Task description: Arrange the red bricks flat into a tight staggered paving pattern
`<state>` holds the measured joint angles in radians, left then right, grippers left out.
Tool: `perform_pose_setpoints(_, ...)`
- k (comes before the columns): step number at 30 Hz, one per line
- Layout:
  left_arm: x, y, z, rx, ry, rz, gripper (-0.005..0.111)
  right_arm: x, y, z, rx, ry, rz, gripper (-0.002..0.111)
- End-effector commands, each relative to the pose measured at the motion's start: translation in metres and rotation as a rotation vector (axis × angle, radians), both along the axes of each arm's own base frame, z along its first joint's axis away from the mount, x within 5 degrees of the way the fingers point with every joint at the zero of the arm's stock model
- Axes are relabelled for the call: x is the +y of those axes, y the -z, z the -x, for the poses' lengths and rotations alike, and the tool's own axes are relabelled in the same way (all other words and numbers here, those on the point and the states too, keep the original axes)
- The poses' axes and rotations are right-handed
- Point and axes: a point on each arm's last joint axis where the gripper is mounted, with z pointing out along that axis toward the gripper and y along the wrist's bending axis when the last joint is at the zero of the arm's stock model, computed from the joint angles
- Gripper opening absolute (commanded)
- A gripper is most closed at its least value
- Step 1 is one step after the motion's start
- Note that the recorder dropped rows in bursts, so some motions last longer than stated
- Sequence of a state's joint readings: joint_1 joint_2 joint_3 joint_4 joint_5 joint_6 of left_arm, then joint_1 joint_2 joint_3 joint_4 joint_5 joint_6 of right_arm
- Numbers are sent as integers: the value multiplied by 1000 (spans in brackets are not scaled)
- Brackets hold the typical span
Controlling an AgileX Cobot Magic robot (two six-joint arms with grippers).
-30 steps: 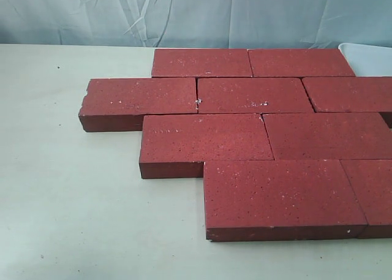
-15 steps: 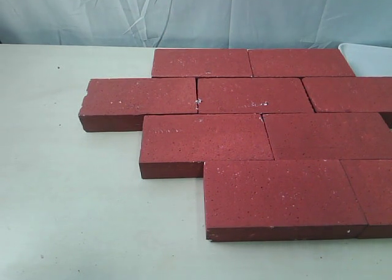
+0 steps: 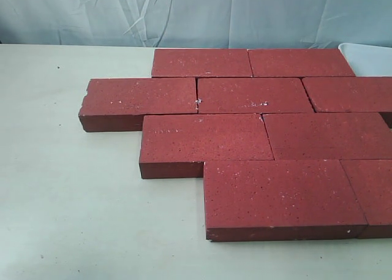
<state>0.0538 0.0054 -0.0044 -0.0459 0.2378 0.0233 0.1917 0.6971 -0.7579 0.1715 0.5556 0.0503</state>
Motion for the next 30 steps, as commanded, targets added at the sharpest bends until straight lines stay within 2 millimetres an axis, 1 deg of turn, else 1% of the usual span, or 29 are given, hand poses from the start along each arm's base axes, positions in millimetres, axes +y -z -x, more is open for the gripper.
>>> perform_pose_setpoints(1, 0, 1, 0, 1, 5, -3, 0, -7, 14, 12, -21, 15, 74, -1)
perform_pose_setpoints(9, 0, 1, 0, 1, 5, -3, 0, -15, 29, 29, -42, 64, 71, -1)
perform_pose_setpoints(14, 0, 1, 0, 1, 5, -11, 0, -19, 43, 39, -39, 88, 74, -1)
perform_pose_setpoints(30, 0, 1, 0, 1, 5, -13, 0, -23, 110, 64, 7, 106, 81, -1)
